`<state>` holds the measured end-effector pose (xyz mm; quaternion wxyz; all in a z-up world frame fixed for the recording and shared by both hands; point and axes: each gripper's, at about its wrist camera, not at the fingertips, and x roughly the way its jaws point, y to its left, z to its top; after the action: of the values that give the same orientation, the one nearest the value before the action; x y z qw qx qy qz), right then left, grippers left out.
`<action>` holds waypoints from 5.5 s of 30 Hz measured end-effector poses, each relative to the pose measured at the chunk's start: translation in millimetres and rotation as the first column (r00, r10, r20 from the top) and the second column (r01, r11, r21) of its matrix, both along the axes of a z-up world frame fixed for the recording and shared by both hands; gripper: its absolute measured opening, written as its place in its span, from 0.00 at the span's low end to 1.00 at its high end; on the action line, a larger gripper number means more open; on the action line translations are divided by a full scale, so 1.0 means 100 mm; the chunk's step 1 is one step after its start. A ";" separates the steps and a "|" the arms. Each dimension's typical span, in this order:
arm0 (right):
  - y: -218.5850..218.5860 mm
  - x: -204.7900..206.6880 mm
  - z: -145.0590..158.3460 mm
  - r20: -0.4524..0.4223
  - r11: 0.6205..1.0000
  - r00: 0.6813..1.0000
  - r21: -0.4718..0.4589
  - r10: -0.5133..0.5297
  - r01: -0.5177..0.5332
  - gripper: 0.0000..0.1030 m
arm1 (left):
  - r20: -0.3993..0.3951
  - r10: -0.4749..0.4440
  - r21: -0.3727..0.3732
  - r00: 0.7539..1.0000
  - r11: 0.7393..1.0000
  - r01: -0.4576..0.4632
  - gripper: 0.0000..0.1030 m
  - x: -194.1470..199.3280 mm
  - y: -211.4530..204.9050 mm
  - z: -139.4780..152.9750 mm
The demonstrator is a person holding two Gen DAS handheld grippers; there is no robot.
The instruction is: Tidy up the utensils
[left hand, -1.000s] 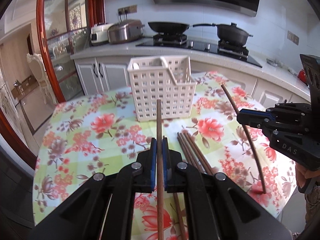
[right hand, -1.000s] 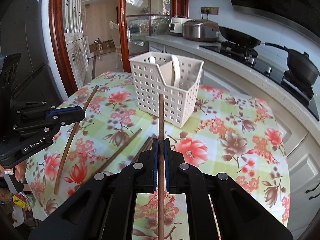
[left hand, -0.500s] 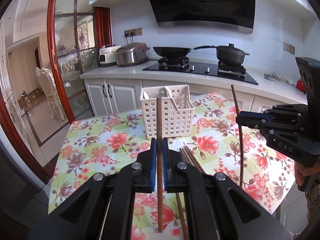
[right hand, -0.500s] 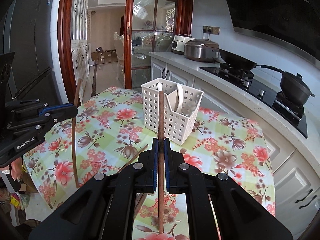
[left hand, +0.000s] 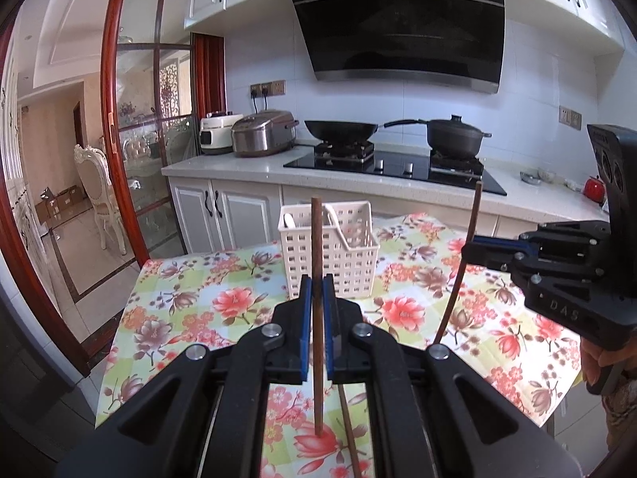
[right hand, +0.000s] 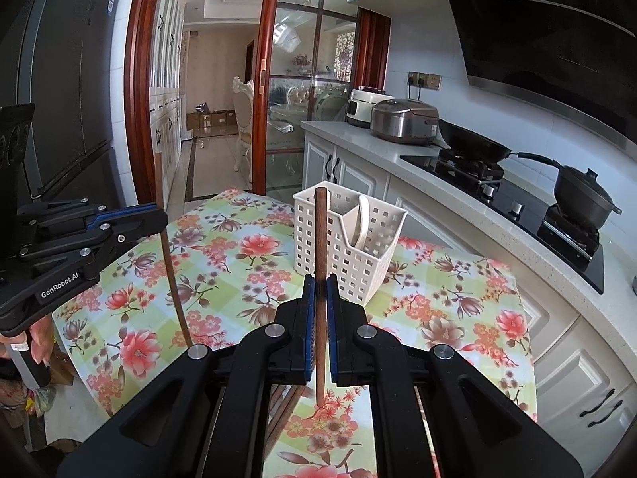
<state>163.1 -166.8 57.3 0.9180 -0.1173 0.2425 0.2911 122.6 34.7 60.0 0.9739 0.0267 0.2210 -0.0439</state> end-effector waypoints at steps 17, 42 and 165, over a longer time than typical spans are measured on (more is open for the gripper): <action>-0.06 0.41 0.37 0.050 0.997 0.998 0.061 -0.048 0.045 0.05 | 0.088 0.000 0.007 0.996 1.000 -0.001 0.05 0.44 -0.06 0.40; 0.22 1.63 0.86 0.062 0.984 0.993 0.154 -0.102 0.091 0.05 | 0.217 0.059 -0.071 0.974 0.996 -0.044 0.05 1.86 -0.01 1.32; -0.05 0.95 -1.76 -0.425 0.990 0.896 0.003 -0.124 0.138 0.06 | -0.464 0.050 0.063 0.884 0.998 -0.023 0.38 1.49 -0.24 -1.81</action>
<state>258.5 -171.4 -119.1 0.8626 -0.0194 0.4388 0.2512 272.0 10.7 -120.8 0.8921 0.0383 0.4496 -0.0246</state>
